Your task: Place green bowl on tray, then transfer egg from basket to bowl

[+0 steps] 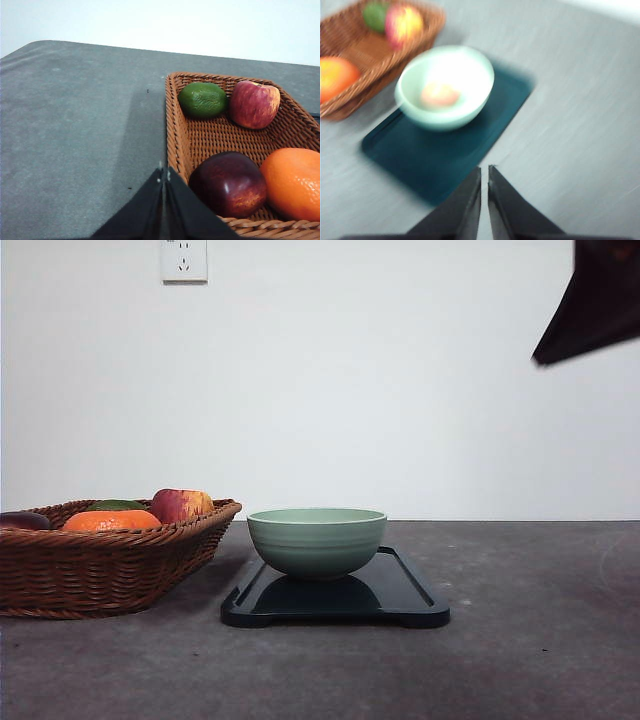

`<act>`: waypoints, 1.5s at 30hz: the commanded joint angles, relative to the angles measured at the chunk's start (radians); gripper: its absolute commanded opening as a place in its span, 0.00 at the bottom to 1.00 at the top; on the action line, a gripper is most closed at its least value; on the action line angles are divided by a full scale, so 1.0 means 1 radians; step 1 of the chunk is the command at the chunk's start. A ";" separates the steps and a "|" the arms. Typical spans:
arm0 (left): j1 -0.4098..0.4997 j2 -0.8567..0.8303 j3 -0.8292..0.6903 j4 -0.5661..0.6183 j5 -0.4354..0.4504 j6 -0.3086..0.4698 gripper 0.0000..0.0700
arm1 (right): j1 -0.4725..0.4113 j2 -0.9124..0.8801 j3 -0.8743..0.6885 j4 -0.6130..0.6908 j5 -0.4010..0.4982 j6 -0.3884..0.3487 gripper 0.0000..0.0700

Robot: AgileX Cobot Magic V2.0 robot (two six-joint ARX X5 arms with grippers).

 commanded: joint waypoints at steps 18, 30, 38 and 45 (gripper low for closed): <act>0.001 0.000 -0.019 0.003 0.000 0.014 0.00 | -0.399 -0.577 -0.550 0.355 0.014 -0.114 0.02; 0.001 0.000 -0.019 0.003 0.000 0.014 0.00 | -0.439 -0.783 -0.621 0.285 0.119 -0.079 0.02; 0.001 0.000 -0.019 0.003 0.000 0.014 0.00 | -0.438 -0.783 -0.621 0.295 0.118 -0.077 0.02; 0.001 0.000 -0.019 0.003 0.000 0.014 0.00 | -0.438 -0.783 -0.621 0.305 0.118 -0.077 0.02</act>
